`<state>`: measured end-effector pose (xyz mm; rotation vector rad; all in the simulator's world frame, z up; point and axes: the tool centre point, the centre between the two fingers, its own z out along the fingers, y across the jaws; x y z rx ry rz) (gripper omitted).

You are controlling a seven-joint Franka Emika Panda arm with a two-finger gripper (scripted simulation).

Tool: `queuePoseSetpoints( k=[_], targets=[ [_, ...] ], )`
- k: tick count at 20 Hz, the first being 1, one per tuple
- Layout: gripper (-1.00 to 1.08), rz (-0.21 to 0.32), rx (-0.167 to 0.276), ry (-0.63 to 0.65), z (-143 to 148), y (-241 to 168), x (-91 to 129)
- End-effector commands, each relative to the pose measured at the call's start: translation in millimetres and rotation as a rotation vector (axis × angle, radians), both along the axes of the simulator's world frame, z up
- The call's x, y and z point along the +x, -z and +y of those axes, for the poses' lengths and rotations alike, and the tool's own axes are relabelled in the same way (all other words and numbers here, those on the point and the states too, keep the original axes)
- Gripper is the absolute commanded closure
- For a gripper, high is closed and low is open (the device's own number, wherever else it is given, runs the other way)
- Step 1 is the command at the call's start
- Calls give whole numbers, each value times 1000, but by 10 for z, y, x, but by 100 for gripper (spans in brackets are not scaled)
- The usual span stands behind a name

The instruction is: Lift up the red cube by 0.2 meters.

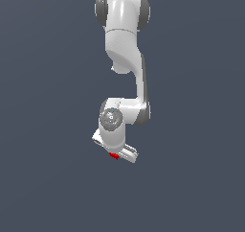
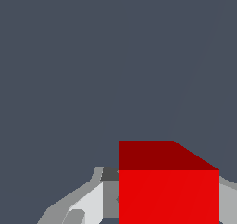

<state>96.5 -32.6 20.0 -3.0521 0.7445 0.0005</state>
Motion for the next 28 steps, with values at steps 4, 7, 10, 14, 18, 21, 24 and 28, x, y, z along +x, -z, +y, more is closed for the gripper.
queuePoseSetpoints(
  k=[4, 7, 10, 14, 18, 21, 24, 28],
  targets=[
    [108, 0, 0, 1, -5, -12, 0],
    [108, 0, 0, 1, -4, -78, -2],
    [108, 0, 0, 1, -4, -205, -7],
    [108, 0, 0, 1, -3, -476, -15],
    [108, 0, 0, 1, -6, -867, -24],
    [108, 0, 0, 1, -5, -1200, -29],
    [108, 0, 0, 1, -6, -1497, -30],
    [108, 0, 0, 1, -9, -1811, -26]
  ],
)
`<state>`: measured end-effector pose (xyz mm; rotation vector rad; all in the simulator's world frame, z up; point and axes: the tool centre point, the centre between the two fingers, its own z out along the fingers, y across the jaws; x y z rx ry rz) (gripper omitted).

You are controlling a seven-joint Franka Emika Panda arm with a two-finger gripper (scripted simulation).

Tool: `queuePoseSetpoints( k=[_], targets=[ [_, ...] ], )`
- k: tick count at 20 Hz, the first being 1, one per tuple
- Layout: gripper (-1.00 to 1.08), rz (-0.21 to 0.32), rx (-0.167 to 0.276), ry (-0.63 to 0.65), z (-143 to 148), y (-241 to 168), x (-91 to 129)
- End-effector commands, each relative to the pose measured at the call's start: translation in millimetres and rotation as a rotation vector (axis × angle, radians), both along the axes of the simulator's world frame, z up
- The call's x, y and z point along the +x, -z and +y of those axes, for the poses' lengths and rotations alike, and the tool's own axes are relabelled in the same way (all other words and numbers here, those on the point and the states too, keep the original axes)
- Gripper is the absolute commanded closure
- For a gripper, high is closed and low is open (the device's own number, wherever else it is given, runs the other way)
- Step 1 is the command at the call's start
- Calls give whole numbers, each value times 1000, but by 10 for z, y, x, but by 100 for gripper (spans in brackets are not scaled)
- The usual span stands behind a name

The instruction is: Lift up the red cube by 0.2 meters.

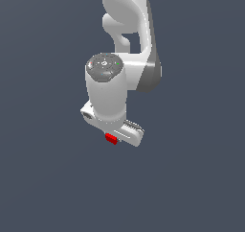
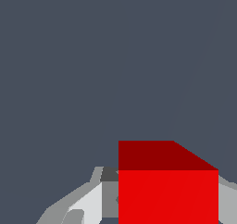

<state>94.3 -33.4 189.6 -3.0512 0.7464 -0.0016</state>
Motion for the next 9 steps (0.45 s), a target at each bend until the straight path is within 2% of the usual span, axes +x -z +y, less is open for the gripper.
queuePoseSetpoints(
  k=[1, 9],
  targets=[
    [108, 1, 0, 0, -1, -174, -1],
    [108, 1, 0, 0, -3, -387, 10]
  ],
)
